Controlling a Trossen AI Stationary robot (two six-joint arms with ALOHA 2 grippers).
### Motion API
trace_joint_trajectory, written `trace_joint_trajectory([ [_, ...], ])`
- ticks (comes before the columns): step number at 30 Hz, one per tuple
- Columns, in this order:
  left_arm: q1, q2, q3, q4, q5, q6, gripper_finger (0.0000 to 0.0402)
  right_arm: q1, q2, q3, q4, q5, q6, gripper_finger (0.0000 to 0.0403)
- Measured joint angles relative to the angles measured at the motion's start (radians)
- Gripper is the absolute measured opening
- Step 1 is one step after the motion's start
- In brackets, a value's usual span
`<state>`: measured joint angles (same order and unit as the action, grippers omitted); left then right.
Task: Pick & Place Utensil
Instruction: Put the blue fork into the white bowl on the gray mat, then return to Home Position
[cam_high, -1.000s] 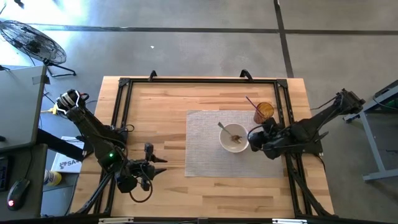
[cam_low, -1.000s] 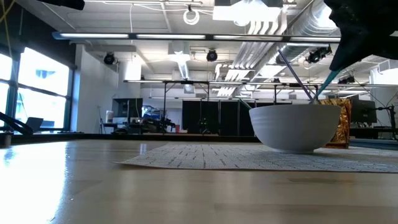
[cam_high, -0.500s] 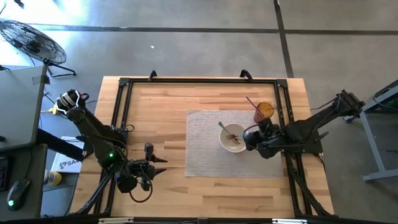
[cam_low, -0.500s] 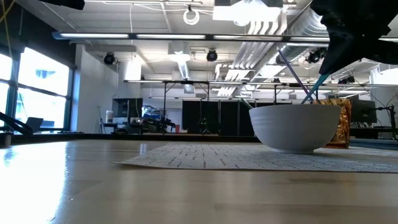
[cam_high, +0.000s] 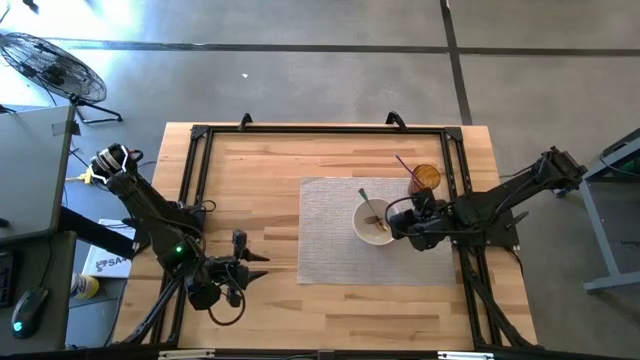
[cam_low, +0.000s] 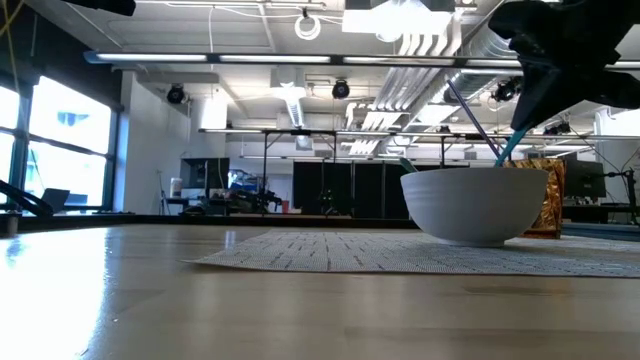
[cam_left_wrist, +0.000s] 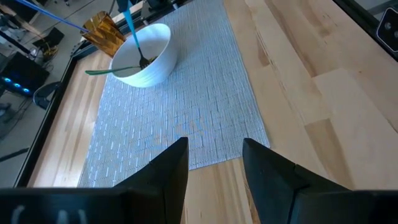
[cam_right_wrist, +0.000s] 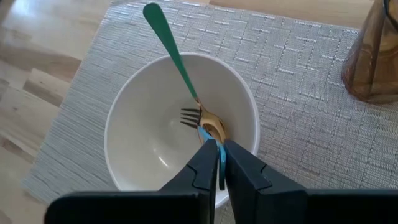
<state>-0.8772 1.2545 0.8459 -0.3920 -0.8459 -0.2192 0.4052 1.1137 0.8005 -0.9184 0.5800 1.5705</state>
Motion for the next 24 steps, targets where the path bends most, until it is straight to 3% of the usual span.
trace_joint_trajectory([
  [11, 0.000, 0.000, 0.000, 0.000, 0.002, -0.013, 0.0147, 0.000, 0.000, 0.000, 0.000, -0.029, 0.006, 0.0016],
  [24, 0.000, 0.000, 0.000, 0.000, 0.004, -0.015, 0.0147, 0.000, 0.000, 0.000, -0.023, -0.093, 0.047, 0.0045],
])
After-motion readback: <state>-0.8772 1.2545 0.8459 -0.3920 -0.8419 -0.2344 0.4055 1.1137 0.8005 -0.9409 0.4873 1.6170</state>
